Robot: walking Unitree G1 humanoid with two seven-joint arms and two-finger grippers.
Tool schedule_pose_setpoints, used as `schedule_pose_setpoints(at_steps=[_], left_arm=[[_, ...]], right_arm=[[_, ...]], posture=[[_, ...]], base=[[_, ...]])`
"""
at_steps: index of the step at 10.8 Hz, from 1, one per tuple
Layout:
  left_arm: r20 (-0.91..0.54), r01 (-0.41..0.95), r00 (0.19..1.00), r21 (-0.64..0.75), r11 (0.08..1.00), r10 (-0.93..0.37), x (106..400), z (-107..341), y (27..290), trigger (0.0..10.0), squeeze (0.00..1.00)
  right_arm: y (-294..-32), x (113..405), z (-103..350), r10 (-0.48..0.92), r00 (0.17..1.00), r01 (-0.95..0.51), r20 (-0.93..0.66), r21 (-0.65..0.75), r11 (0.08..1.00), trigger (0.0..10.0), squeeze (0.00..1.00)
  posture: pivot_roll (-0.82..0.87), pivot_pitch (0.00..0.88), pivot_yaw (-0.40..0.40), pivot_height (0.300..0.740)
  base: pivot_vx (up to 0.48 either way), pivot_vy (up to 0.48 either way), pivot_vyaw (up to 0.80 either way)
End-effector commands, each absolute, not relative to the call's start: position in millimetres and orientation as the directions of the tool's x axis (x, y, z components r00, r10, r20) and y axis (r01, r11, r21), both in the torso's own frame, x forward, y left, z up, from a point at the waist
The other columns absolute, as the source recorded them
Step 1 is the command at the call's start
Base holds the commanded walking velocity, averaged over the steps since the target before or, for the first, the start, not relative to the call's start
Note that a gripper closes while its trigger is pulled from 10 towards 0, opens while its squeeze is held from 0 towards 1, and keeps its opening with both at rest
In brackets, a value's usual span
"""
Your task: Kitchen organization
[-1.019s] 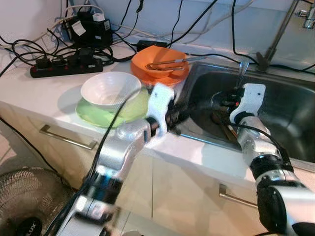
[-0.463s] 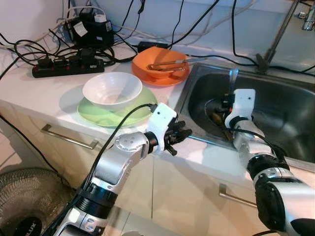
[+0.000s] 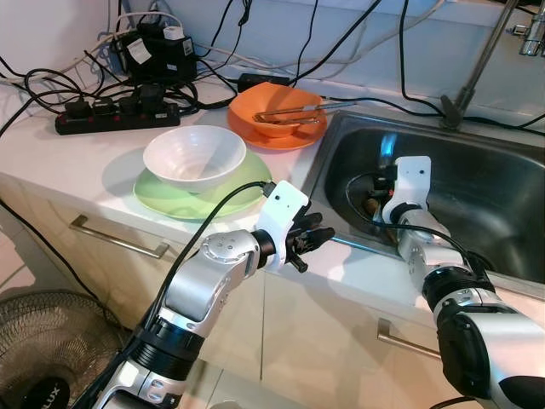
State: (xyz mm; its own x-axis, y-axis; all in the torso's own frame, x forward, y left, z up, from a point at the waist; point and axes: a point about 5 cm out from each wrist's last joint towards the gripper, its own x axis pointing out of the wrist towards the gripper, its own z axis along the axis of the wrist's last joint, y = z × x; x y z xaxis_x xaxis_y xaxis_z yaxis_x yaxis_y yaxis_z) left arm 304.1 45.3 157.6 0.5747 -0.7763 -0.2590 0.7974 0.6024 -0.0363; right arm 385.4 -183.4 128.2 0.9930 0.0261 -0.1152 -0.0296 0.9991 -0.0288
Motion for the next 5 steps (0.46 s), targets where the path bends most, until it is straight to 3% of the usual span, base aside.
schedule_pose_setpoints(at_steps=[1, 5], left_arm=[[-0.277, 0.795, 0.577, -0.028, 0.606, -0.769, 302.6, 156.3, 46.0, 10.0, 0.00], [-0.277, 0.795, 0.577, -0.028, 0.606, -0.769, 302.6, 156.3, 46.0, 10.0, 0.00]], right_arm=[[-178.9, 383.5, 120.1, 0.042, 0.986, -0.049, -0.164, -0.040, 0.998, 10.0, 1.00], [-178.9, 383.5, 120.1, 0.042, 0.986, -0.049, -0.164, -0.040, 0.998, 10.0, 1.00]], posture=[[0.22, 0.006, -0.021, 0.717], [0.22, 0.006, -0.021, 0.717]], base=[[0.000, 0.000, 0.00], [0.000, 0.000, 0.00]])
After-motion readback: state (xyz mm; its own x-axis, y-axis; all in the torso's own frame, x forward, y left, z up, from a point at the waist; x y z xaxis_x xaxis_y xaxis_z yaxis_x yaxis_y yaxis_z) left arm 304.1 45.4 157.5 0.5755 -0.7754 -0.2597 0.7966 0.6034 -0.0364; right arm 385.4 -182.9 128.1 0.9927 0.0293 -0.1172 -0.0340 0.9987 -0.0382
